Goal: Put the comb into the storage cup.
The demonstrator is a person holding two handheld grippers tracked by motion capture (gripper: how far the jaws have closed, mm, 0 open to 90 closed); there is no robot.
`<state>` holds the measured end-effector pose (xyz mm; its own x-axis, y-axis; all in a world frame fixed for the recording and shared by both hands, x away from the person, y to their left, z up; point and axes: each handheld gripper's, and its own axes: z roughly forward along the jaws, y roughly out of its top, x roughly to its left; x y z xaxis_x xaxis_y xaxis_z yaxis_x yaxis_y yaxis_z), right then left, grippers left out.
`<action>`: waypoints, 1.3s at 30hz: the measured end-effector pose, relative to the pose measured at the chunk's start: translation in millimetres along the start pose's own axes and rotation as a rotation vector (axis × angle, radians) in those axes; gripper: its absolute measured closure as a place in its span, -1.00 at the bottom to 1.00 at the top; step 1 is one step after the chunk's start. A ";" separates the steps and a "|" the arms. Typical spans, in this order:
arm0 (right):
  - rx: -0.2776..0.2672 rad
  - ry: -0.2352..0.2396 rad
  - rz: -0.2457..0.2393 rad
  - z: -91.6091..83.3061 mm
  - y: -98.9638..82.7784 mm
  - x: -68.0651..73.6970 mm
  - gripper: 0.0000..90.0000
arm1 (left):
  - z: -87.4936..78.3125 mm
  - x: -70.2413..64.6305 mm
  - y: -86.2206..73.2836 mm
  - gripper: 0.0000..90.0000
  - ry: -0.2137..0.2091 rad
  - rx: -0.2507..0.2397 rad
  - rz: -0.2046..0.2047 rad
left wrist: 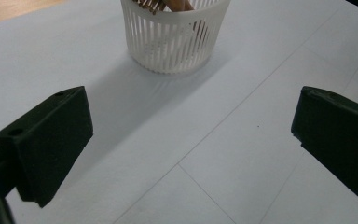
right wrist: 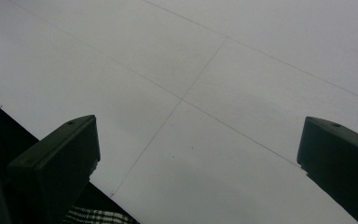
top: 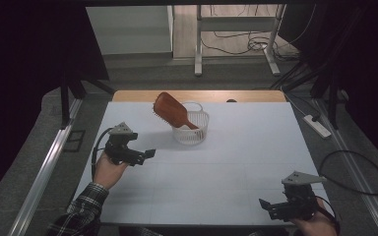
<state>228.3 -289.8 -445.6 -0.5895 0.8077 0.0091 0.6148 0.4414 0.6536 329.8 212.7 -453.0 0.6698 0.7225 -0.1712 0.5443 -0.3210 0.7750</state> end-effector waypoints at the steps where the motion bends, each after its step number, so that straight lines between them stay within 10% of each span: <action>1: 0.000 0.000 -0.001 0.0 0.0 0.1 -1.00 | -0.3 -0.7 -0.8 -1.00 0.000 0.000 -0.002; 39: 0.000 -0.011 0.000 -0.1 0.0 0.6 -1.00 | -28.6 -25.2 -30.3 -1.00 0.023 0.003 0.008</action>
<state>227.9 -289.4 -445.5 -0.5839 0.8119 0.0004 0.6148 0.4418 0.6533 282.0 221.8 -454.8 0.6626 0.7337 -0.1505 0.5405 -0.3293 0.7743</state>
